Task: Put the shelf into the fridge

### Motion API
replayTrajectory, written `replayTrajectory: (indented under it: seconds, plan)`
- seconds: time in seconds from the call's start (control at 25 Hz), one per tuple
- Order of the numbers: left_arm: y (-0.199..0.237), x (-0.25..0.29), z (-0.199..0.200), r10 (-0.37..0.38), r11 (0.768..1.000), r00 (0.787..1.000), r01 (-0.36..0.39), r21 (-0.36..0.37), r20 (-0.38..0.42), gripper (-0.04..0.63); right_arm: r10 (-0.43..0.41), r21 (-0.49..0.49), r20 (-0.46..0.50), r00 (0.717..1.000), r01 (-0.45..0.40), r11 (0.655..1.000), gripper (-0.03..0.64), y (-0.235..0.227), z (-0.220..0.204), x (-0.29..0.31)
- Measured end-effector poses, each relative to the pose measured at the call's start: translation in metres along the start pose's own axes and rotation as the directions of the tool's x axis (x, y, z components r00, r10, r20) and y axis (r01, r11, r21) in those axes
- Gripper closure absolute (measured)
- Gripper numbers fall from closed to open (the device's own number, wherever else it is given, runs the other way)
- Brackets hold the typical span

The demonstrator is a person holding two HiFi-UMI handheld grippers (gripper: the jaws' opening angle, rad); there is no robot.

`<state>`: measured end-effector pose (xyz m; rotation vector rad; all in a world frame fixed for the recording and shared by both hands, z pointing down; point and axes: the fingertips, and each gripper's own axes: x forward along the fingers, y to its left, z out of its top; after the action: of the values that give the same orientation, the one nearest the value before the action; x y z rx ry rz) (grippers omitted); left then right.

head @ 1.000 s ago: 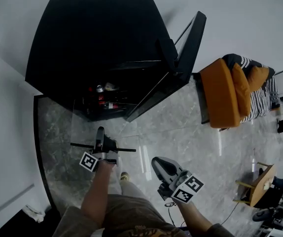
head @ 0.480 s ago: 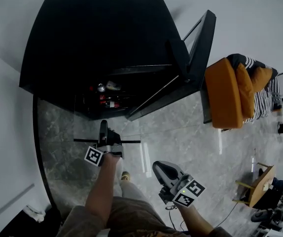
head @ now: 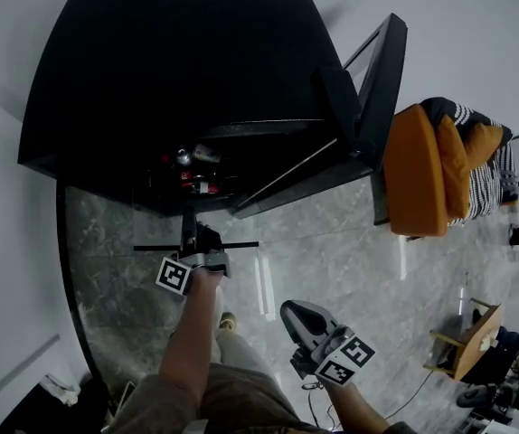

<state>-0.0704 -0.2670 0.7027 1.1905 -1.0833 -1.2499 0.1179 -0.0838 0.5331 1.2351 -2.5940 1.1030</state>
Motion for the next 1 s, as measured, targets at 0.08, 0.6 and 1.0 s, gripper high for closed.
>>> replayTrajectory:
  seconds: [0.08,0.6,1.0]
  plan:
    - [0.0,0.003,0.0,0.005,1.0,1.0,-0.005,0.006,0.006,0.578,-0.002,0.002,0.002,1.0,0.002,1.0,0.592,-0.001,0.0,0.0]
    - [0.003,0.015,0.001,0.029,0.999,0.999,-0.029,0.025,0.034,0.578,-0.024,-0.001,0.031,0.999,0.025,1.0,0.592,-0.002,0.008,-0.006]
    - [0.007,0.022,0.002,0.046,0.997,0.998,-0.049,0.054,0.045,0.578,-0.051,0.002,0.055,0.997,0.051,0.999,0.592,-0.002,0.017,-0.012]
